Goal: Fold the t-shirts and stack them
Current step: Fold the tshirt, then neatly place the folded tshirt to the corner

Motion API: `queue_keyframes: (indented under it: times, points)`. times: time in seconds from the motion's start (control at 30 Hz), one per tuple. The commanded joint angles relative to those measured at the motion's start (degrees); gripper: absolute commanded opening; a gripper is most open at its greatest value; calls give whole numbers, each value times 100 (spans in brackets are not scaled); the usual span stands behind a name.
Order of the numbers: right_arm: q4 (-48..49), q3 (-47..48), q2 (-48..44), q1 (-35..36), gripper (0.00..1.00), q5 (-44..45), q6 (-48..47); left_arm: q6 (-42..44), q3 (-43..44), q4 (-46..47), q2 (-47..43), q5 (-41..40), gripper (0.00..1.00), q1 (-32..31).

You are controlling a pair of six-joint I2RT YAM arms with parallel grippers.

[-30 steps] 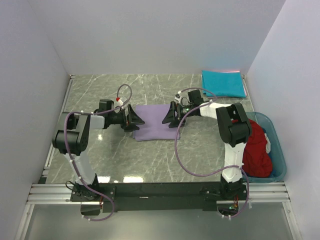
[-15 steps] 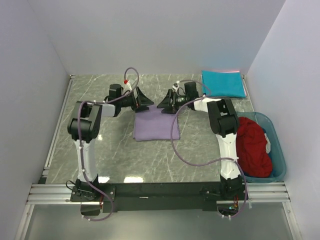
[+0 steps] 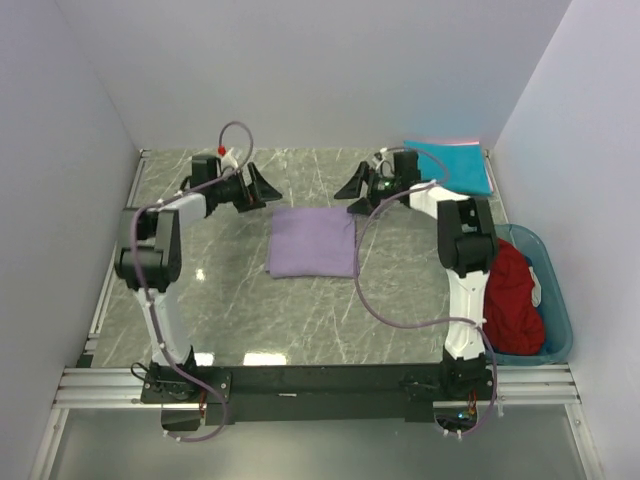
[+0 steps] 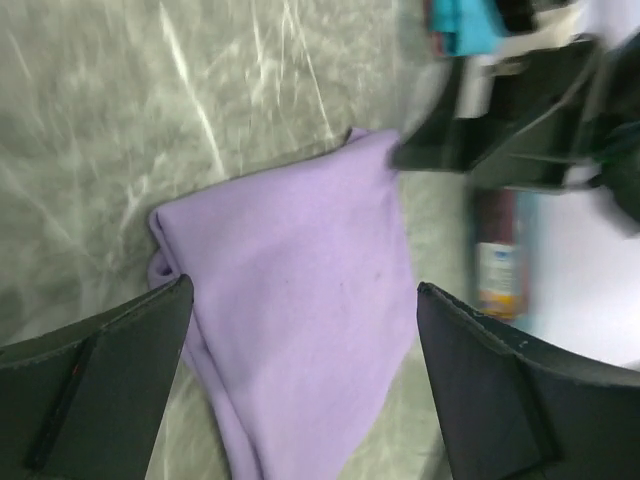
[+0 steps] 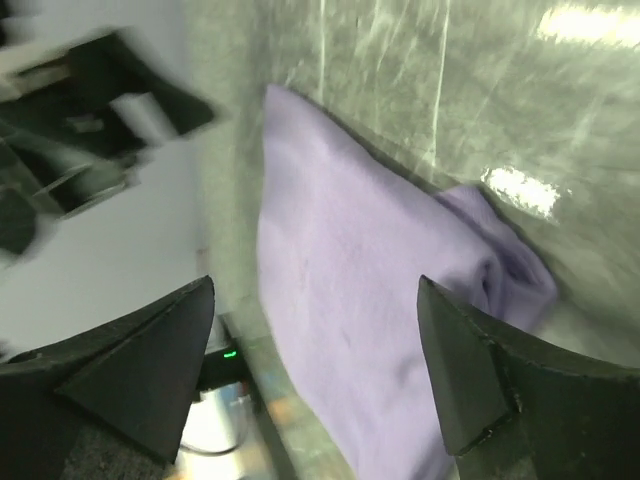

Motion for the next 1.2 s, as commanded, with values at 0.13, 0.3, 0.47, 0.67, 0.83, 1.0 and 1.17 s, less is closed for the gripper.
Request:
queue_keyframes:
  times: [0.13, 0.3, 0.47, 0.67, 0.83, 1.0, 1.17]
  points:
    - [-2610, 1015, -2177, -128, 91, 1390, -2471, 4543, 618, -2878, -2826, -2035, 99, -488]
    - [-3956, 1228, -3205, 179, 93, 2401, -4194, 5194, 381, -3027, -4057, -1985, 99, -506]
    - [-3667, 236, -4180, 171, 94, 3189, -4180, 6328, -102, -3466, -4655, -1437, 99, -1093]
    - [-4088, -713, -4253, -109, 97, 2448, -3689, 6663, -1332, -2536, -4561, -2955, 88, -3088]
    - [-3158, -2284, -4901, -189, 97, 2270, -2985, 6953, -1772, -1956, -3708, -3643, 67, -4326]
    - [-2797, -2850, -4947, -355, 97, 2271, -2580, 7444, -1984, -921, -2952, -4189, 51, -5014]
    - [-2428, -3237, -4833, -777, 96, 1893, -2053, 7700, -1720, -558, -2241, -4181, 45, -5156]
